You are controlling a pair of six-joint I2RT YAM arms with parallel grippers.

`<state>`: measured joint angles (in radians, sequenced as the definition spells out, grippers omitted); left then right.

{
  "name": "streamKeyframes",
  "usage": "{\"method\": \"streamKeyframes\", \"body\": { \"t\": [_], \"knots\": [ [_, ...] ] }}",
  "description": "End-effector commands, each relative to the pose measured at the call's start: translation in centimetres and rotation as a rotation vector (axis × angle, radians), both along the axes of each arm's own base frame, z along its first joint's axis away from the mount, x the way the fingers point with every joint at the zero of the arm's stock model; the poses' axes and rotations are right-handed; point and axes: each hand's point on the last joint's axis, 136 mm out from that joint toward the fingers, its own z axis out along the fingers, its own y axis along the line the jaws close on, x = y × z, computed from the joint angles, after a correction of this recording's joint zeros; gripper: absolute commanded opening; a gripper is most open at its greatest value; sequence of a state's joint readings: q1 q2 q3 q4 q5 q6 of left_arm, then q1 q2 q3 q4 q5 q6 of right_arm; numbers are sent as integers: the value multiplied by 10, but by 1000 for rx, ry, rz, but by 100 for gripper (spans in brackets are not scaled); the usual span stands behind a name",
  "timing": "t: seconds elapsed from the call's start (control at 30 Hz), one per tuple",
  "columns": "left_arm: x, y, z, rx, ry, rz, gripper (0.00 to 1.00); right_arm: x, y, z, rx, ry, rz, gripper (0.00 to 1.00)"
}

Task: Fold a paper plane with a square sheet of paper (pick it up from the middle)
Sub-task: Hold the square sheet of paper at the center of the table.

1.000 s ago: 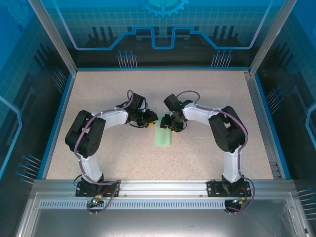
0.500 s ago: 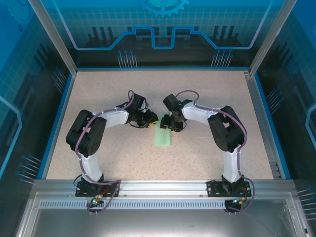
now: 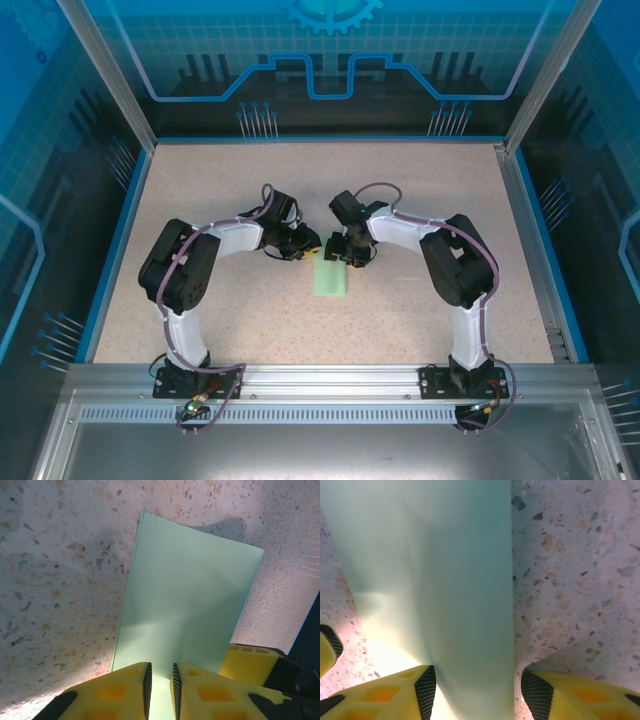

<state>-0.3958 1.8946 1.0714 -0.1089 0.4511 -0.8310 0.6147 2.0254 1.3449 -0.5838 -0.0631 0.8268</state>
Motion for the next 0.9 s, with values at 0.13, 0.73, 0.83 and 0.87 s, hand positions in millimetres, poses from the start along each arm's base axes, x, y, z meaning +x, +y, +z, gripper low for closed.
{"method": "streamKeyframes", "body": {
  "t": [0.13,0.73,0.83,0.87],
  "knots": [
    [-5,-10,-2,-19,28,-56,17,-42,-35,-79,-190,165,15,56],
    [-21,0,-30,40,112,-61,13,-42,-36,-79,-189,166,15,56],
    [-26,3,-36,58,139,-63,13,-41,-34,-77,-182,161,19,55],
    [-27,4,-38,65,147,-66,13,-40,-33,-76,-179,157,19,55]
  ]
}}
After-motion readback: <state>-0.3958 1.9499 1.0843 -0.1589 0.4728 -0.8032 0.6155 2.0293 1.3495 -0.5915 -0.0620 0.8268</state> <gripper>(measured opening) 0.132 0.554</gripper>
